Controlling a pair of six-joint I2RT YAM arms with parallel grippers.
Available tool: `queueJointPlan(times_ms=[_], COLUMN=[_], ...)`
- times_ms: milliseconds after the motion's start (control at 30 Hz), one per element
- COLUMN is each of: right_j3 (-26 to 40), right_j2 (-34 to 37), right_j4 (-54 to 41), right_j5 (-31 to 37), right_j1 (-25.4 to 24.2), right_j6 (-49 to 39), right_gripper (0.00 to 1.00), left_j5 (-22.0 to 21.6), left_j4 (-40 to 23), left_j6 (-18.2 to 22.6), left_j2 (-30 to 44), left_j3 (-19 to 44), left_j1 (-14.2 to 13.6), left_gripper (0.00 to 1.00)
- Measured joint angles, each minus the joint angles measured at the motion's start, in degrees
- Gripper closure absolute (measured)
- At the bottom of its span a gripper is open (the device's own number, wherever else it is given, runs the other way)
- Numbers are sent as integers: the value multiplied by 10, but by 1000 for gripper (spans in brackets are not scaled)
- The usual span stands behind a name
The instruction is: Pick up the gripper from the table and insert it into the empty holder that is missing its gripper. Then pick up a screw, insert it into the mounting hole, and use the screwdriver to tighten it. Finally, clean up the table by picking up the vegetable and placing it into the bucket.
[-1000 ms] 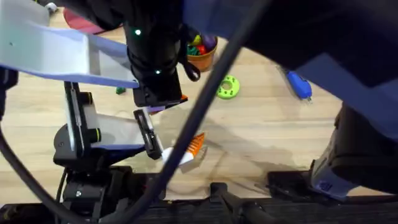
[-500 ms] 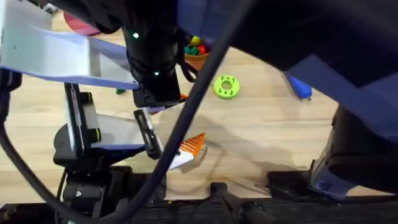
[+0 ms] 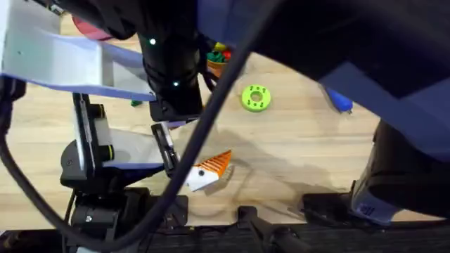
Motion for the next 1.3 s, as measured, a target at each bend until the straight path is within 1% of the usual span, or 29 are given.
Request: queueJointPlan(times_ms=[133,467,500,567,667,700,733,900,1000,1167,1300], right_j3=[0,0,0,0,0,0,0,0,0,0,0], right_j2=[9,9,9,9,9,9,9,9,9,2,-28], right_j4=[2,1,1,1,1,1,1,0,-2,-2,-1], right_j5=[2,2,2,3,3,3,3,3,4,4,4], right_j1=[0,0,0,-1,-1,-1,-1,-1,-4,-20,-43], right_j6=[4,6,8,9,9,8,8,21,44,107,165], right_gripper=[995,987,913,601,163,55,20,8,8,8,8], left_j5=[0,0,0,0,1,1,1,1,0,1,1], left_j4=[0,0,0,0,0,0,0,0,0,0,0], left_j6=[-6,-7,-7,-6,-6,-6,-6,-5,-5,-5,-4], left_j2=[1,1,1,1,1,1,0,0,0,1,0], left_j3=[0,0,0,0,0,0,0,0,0,0,0], left_j1=[0,0,0,0,0,0,0,0,0,0,0], left_gripper=[15,15,16,15,15,15,15,15,15,16,15])
